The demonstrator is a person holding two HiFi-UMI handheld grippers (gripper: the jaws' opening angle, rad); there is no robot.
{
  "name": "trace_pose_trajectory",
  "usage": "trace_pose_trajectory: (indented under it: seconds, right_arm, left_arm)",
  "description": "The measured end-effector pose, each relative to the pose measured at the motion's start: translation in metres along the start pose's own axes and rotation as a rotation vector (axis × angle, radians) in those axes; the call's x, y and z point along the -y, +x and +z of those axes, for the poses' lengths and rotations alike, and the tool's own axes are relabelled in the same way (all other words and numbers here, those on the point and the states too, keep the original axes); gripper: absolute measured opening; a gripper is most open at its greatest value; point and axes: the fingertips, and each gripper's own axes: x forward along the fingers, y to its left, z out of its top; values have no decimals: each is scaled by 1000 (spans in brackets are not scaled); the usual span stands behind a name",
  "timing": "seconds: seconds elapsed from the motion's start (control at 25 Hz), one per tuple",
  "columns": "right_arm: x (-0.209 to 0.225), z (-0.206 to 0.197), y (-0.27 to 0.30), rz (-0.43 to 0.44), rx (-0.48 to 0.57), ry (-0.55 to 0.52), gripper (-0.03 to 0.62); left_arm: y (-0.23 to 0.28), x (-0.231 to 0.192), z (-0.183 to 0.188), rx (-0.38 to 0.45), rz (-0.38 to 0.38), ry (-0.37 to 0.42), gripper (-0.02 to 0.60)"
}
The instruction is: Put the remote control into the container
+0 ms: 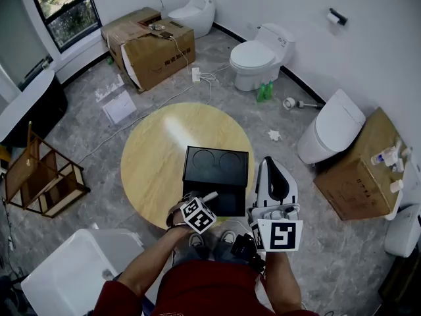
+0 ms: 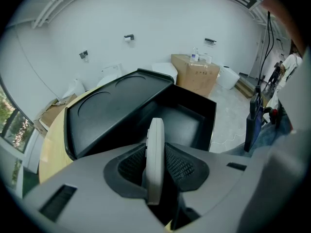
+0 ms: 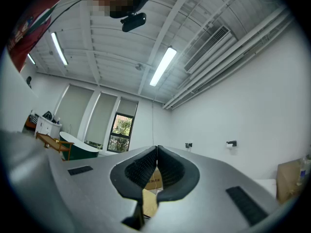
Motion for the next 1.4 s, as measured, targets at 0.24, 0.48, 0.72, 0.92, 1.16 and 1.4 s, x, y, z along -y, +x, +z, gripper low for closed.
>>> trace_pose_trajectory:
  seconds: [0.24,0.48,0.72,0.92,1.16,1.4]
  right_arm:
    - [-2,0,0,2,-3,2,21]
    - [2,-1,-4,-5,-1,1,21]
    - [5,1,-6,-8,1,1,21]
    - [3,2,-6,-4,-2,0,21]
    - [4,2,-5,-6,-4,-2,21]
    - [8,1,-7,-8,-7,-2,21]
  left_arm:
    - [2,0,-3,-35,22,22,118]
    - [4,0,-3,-30,54,29,118]
    - [2,0,2,12,61,2,128]
    - [-2,1,5,35,39,-24,174]
    - [-5,-1,7,65,43,-41,189]
    - [-12,-10,11,89,62,-71,190]
